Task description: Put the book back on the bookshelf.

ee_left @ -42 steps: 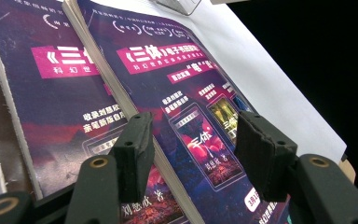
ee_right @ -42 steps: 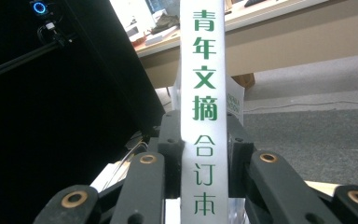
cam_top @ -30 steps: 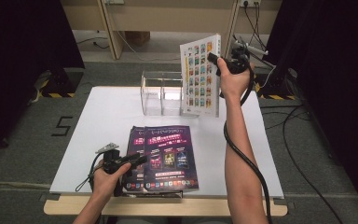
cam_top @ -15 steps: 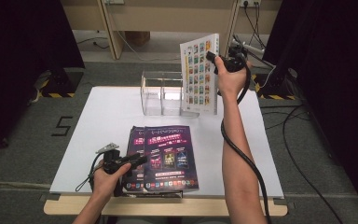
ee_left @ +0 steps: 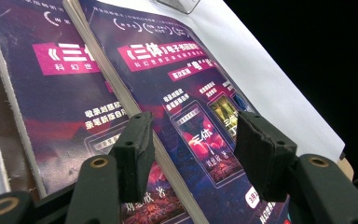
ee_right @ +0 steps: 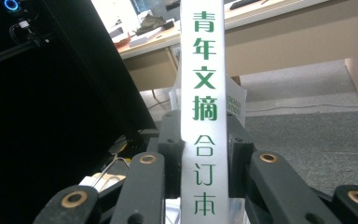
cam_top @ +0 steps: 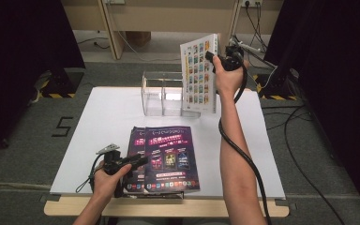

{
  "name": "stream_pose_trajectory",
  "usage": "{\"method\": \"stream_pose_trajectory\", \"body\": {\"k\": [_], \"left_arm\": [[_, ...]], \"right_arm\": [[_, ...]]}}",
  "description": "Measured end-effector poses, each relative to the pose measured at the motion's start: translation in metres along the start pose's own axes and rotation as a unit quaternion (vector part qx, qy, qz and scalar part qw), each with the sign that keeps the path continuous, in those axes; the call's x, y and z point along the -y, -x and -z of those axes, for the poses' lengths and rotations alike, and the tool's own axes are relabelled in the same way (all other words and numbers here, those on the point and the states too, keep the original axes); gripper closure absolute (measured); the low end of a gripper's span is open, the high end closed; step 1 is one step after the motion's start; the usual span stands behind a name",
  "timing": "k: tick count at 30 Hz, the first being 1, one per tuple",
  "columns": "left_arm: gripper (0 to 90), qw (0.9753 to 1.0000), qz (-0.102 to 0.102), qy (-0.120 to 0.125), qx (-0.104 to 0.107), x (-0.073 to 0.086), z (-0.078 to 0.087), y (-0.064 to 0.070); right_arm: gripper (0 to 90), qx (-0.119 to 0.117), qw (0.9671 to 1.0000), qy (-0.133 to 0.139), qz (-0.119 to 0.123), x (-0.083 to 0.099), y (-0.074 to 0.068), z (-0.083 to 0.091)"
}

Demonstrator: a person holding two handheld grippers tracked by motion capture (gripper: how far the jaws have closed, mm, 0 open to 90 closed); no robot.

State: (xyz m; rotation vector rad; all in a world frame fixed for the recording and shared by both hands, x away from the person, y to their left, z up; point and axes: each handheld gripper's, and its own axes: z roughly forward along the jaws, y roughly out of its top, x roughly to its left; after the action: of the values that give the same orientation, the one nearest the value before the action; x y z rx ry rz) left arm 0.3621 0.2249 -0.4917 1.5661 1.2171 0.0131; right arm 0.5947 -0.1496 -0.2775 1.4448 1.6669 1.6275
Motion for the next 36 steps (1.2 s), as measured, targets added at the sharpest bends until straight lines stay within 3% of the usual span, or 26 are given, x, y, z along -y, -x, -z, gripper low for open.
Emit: {"method": "stream_pose_trajectory", "body": {"k": [36], "left_arm": [[45.9, 1.0000, 0.003, -0.002, 0.003, 0.000, 0.000, -0.002]], "right_arm": [[74.3, 0.017, 0.9998, 0.007, -0.002, -0.004, 0.004, -0.030]]}}
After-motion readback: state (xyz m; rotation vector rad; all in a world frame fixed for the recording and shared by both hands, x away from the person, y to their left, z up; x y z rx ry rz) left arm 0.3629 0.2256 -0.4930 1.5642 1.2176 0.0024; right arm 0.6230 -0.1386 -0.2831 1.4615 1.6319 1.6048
